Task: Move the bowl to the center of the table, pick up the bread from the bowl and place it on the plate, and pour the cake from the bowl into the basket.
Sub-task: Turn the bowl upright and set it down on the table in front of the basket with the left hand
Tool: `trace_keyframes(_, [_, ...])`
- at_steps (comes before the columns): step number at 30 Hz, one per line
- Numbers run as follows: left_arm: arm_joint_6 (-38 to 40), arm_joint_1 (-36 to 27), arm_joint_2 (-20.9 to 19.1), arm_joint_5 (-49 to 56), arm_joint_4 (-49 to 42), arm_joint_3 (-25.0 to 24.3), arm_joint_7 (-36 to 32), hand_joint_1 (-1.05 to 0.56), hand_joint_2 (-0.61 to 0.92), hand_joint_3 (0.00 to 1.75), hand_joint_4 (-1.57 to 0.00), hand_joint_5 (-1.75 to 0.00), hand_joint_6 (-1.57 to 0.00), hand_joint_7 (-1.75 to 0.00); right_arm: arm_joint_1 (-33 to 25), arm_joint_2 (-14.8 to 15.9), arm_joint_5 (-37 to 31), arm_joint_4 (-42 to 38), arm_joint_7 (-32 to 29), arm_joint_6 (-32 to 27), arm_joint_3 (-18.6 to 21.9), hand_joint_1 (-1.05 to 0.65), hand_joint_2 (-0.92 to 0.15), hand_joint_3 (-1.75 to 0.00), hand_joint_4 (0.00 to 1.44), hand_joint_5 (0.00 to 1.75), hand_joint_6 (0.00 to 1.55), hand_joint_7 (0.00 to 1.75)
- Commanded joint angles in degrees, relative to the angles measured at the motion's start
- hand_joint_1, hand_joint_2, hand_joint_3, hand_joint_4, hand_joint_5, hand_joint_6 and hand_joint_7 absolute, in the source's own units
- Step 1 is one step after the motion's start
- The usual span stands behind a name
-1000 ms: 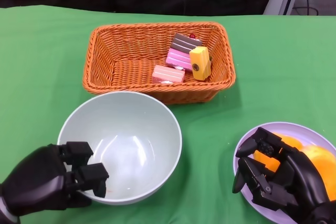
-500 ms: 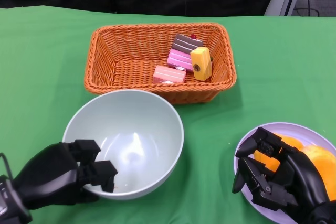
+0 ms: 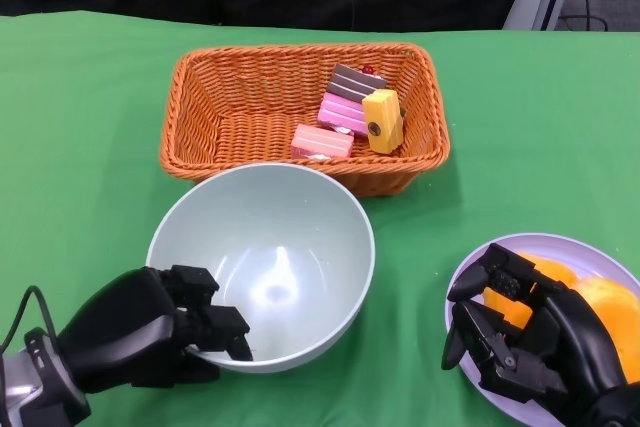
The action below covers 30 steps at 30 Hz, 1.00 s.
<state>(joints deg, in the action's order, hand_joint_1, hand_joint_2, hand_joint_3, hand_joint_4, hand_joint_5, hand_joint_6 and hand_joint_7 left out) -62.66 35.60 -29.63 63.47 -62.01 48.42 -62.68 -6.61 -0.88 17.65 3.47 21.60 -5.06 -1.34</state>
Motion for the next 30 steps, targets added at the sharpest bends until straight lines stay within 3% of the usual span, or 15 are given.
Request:
trace_keyframes(1, [-2.6,-1.2,-1.9,-2.8,1.1,-1.4,5.6,-0.41,0.92,0.06,-0.74,-0.47,-0.84,-0.12,0.0,0.8,0.1,0.0,0.2,0.2,0.1,-0.29,-0.6,-0.93,0.65,1.75,0.52,1.57])
trace_keyframes(3, [-4.0,-1.5,-2.3,-4.9,1.5,-2.4,9.4,-0.53,0.92,0.07,-0.66,-0.29,-0.76,-0.03,0.1,0.8,0.3,-0.3,0.5,0.4,0.2,-0.3,-0.6,-0.92,0.65,1.75,0.52,1.56])
trace_keyframes(5, [-4.4,-2.0,-2.5,-6.2,2.0,-3.3,11.8,-0.56,0.92,0.07,-0.64,-0.25,-0.74,-0.01,0.1,0.7,0.3,-0.3,0.5,0.5,0.2,-0.3,-0.6,-0.92,0.65,1.75,0.53,1.56])
trace_keyframes(6, [-6.4,-1.9,-2.8,-9.8,0.7,-3.9,18.8,-0.56,0.92,0.07,-0.64,-0.24,-0.74,-0.01,0.0,0.7,0.2,-0.1,0.3,0.3,0.2,-0.3,-0.6,-0.92,0.65,1.75,0.53,1.56])
trace_keyframes(7, [-7.8,-1.9,-3.1,-12.9,-0.1,-4.6,24.6,-0.82,0.92,0.18,-0.35,-0.1,-0.44,0.0,-0.1,0.6,0.1,0.0,0.1,0.2,0.1,-0.28,-0.6,-0.92,0.65,1.75,0.53,1.56])
trace_keyframes(9, [-14.0,-1.8,-2.3,-22.9,-5.2,-5.8,38.6,-0.99,0.92,0.29,-0.1,-0.02,-0.19,0.0,-0.2,0.7,-0.4,0.2,-0.1,0.4,0.0,-0.28,-0.6,-0.92,0.65,1.75,0.53,1.56])
trace_keyframes(12, [-17.2,-2.9,-1.2,-35.1,-8.1,-7.3,52.8,-1.04,0.92,0.32,-0.01,0.0,-0.05,0.0,-0.2,0.7,-0.2,0.3,0.1,0.3,0.0,-0.27,-0.61,-0.92,0.65,1.75,0.53,1.56])
trace_keyframes(16, [1.6,-11.3,-4.4,-70.6,11.3,-8.1,85.2,-1.05,0.92,0.42,0.0,0.0,0.0,0.0,-0.1,0.6,0.0,-0.1,0.6,0.5,0.0,-0.29,-0.6,-0.92,0.66,1.75,0.54,1.56])
trace_keyframes(19, [19.8,-14.8,-4.4,-88.2,23.0,-13.9,101.4,-1.05,0.92,0.42,0.0,0.0,-0.01,0.0,0.0,0.5,0.1,-0.6,1.0,1.2,0.1,-0.28,-0.61,-0.92,0.66,1.75,0.53,1.56])
trace_keyframes(21, [31.3,-16.4,-3.3,-96.6,27.8,-18.3,106.5,-1.05,0.92,0.3,-0.04,-0.02,-0.07,-0.02,0.1,0.5,0.5,-0.9,1.5,1.1,0.2,-0.28,-0.61,-0.92,0.66,1.75,0.54,1.57])
trace_keyframes(24, [39.5,-18.4,-1.8,-102.6,32.2,-22.7,108.0,-1.05,0.92,0.25,-0.06,-0.02,-0.1,-0.03,0.1,0.6,0.6,-0.7,1.4,0.7,0.3,-0.29,-0.61,-0.92,0.66,1.75,0.54,1.56])
trace_keyframes(25, [42.1,-19.6,-0.3,-105.5,34.0,-25.0,106.9,-0.88,0.92,0.22,-0.2,-0.09,-0.2,-0.06,0.0,0.6,0.5,-0.3,1.3,0.4,0.3,-0.29,-0.6,-0.92,0.67,1.75,0.54,1.57])
trace_keyframes(27, [45.9,-21.5,1.9,-109.1,36.9,-28.5,105.0,-0.71,0.92,0.18,-0.34,-0.14,-0.33,-0.07,-0.1,0.7,0.6,0.1,1.4,0.1,0.3,-0.28,-0.6,-0.92,0.67,1.75,0.54,1.57])
trace_keyframes(30, [44.9,-24.6,5.8,-106.9,40.3,-32.8,100.3,-0.4,0.92,0.11,-0.61,-0.23,-0.61,-0.12,-0.2,0.8,1.2,0.2,1.8,-0.3,0.5,-0.28,-0.6,-0.93,0.67,1.75,0.55,1.56])
